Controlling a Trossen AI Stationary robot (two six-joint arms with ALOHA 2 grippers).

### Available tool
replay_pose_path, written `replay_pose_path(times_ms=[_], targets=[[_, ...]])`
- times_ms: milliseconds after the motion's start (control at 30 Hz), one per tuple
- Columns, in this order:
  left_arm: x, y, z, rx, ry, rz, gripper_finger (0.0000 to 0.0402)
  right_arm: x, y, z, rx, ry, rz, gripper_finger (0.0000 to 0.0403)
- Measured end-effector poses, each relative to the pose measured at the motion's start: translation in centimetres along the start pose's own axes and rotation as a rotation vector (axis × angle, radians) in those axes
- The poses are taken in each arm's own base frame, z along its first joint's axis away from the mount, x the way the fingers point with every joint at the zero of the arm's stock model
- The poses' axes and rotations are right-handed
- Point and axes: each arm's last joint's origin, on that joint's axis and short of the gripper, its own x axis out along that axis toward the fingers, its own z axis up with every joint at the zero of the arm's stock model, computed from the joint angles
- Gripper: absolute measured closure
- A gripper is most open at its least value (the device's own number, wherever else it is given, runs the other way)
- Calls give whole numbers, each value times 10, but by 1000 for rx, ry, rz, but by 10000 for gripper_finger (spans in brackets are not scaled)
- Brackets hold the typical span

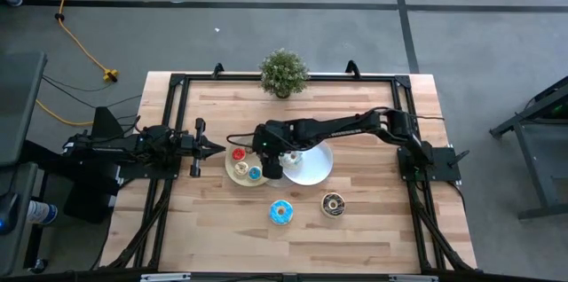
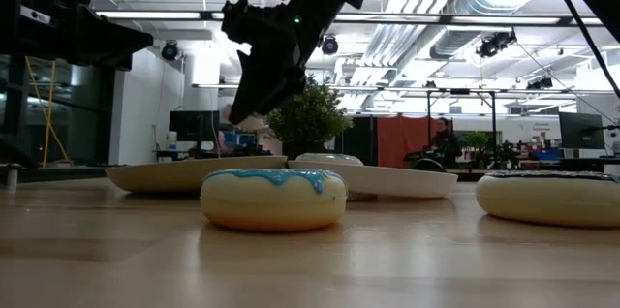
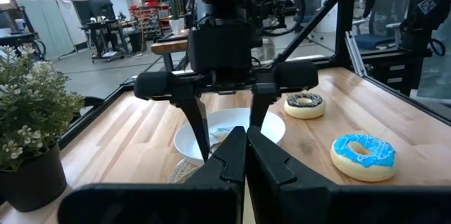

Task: Pick & Place donuts
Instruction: Put the small brown donut on the brown plate

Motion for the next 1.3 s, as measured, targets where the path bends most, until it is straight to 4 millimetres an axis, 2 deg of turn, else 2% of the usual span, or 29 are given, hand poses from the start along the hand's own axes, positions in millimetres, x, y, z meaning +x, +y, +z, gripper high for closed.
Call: replay_pose_path(times_ms=[133, 433, 833, 1300], targets=[[0, 0, 0, 0, 0, 0, 401, 0, -1, 0, 0, -1, -5, 194], [0, 0, 0, 0, 0, 0, 401, 23, -2, -7, 41, 41, 0, 194], [0, 0, 0, 0, 0, -4, 401, 40, -5, -12, 72, 68, 4, 194], [0, 0, 0, 0, 1, -5, 401, 50, -3, -16, 92, 76, 14, 194]])
